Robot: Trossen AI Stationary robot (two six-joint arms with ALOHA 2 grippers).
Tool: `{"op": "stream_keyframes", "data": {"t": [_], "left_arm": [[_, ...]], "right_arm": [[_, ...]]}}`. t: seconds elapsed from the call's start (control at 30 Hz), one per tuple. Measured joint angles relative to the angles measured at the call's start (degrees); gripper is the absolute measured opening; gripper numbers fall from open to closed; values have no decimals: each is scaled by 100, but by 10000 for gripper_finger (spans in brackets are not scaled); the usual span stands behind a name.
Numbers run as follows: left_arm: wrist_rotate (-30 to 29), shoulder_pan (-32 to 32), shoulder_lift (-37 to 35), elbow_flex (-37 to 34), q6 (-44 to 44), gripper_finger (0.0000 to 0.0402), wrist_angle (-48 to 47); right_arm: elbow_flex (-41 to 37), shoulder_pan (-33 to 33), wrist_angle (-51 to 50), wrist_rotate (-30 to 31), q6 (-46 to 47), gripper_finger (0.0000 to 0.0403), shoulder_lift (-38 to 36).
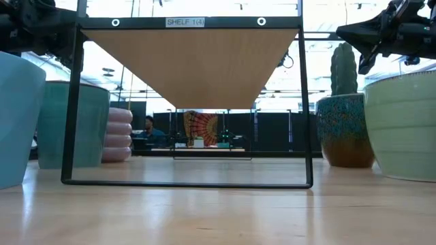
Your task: Place coffee mugs
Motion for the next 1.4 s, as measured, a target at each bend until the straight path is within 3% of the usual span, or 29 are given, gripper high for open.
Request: {"op": "stream_keyframes", "data": {"t": [0.67, 0.87, 1.07, 1.27, 1.4], "left_arm": [[0, 0, 0, 0, -28, 117, 10], [0, 0, 0, -2, -606, 117, 26], [-2, -2, 0, -2, -553, 117, 61], [-2, 0, 0, 0, -952, 117, 60], [-2, 31, 5, 145, -1197, 117, -337]], "right_arm": [[-2, 0, -1, 1, 0, 30, 0], [0, 0, -1, 1, 0, 30, 0], [-1, 0, 189, 233, 25, 30, 2], [-1, 0, 361, 213, 992, 30, -1], [0, 0, 451, 331, 735, 30, 0]]}}
